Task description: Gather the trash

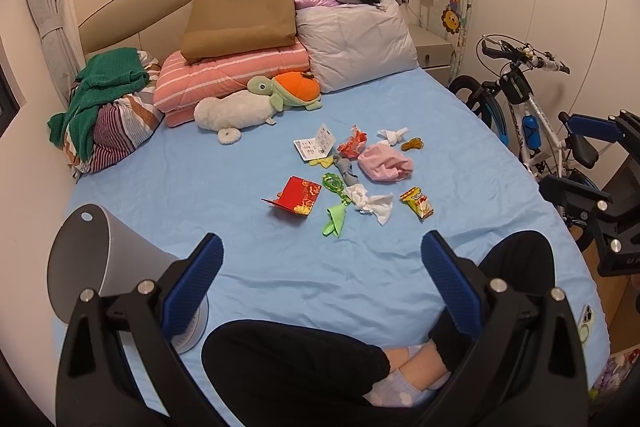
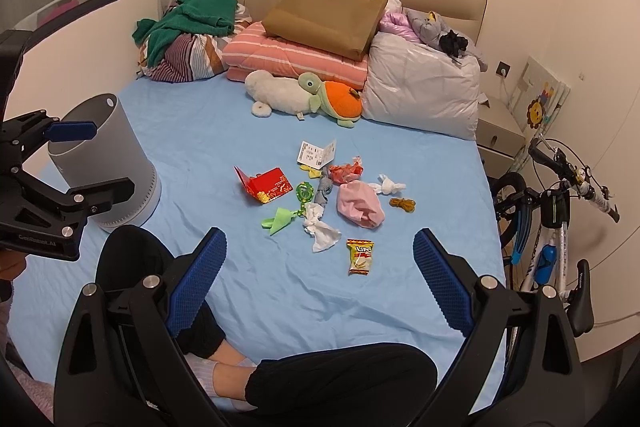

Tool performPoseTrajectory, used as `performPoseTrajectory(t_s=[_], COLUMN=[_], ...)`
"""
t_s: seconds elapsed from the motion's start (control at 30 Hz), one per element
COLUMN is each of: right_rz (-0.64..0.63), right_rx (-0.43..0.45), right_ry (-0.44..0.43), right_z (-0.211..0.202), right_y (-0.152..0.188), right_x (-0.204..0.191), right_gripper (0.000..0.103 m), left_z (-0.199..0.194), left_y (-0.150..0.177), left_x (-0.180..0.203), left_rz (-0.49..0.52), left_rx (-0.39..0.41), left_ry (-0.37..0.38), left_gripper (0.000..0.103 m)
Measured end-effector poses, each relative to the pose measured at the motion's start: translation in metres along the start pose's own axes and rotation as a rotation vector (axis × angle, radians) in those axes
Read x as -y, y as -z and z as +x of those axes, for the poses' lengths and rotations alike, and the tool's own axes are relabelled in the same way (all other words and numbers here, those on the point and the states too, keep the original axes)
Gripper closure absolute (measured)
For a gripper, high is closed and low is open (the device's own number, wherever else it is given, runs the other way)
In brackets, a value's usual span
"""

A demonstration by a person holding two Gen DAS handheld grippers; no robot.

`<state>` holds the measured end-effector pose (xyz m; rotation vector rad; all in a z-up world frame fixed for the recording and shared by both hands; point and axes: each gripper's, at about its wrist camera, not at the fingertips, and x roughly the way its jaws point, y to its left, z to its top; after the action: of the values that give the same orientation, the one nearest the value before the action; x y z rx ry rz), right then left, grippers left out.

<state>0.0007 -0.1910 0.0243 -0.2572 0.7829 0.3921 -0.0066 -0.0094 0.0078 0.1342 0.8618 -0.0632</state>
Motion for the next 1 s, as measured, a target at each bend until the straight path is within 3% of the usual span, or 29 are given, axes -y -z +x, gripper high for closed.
performPoseTrajectory(t_s=[1.0], right_rz=[0.001], right_rx=[0.009], right_ry=[-0.001], right_z=[-0.0074], right_y=[0.0019], right_x=[-0.0022], right_gripper=[0.012], left_z=[-0.0074], left_y=[0.007], left_x=[-0.0038], left_rz=[-0.003], left_rx=[0.0], left_ry=[0.004], left_gripper=[0.004])
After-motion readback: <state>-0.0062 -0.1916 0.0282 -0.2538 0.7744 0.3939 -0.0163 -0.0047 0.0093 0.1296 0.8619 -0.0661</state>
